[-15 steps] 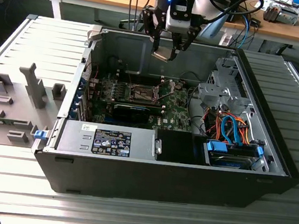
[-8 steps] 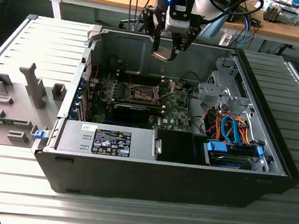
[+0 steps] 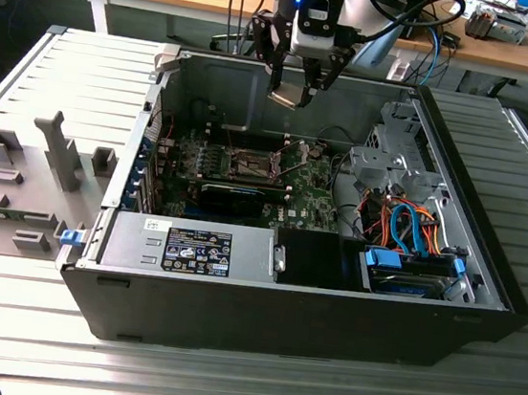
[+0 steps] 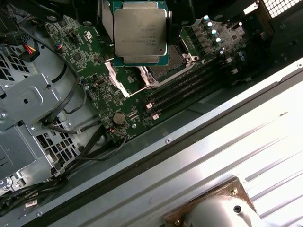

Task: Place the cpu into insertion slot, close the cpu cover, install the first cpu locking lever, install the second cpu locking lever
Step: 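Place the cpu into insertion slot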

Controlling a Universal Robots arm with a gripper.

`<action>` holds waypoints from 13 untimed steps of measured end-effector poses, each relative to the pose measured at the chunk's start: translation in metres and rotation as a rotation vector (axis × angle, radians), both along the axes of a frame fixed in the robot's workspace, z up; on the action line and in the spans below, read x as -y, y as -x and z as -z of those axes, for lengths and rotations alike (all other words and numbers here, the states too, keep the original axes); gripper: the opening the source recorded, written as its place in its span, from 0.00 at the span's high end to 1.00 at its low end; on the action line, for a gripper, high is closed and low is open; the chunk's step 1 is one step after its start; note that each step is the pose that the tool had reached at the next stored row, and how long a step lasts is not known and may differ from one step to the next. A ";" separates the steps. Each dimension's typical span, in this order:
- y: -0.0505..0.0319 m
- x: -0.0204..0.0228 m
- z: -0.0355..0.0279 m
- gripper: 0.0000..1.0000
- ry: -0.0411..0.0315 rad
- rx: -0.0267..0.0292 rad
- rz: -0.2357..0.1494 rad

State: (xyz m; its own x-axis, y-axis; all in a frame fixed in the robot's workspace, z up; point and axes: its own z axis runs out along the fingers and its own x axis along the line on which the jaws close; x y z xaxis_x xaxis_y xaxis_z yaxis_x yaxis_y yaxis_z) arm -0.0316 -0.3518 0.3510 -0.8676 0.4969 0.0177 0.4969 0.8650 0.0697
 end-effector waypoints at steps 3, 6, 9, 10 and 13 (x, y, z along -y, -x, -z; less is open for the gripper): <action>0.0000 0.0000 0.0001 0.45 0.0001 0.0000 0.007; 0.0000 0.0000 0.0002 0.45 0.0002 0.0000 0.013; 0.0000 0.0000 0.0003 0.45 0.0007 0.0001 0.020; 0.0000 0.0000 0.0004 0.45 0.0008 0.0000 0.021; 0.0000 0.0000 0.0005 0.45 0.0017 0.0000 0.029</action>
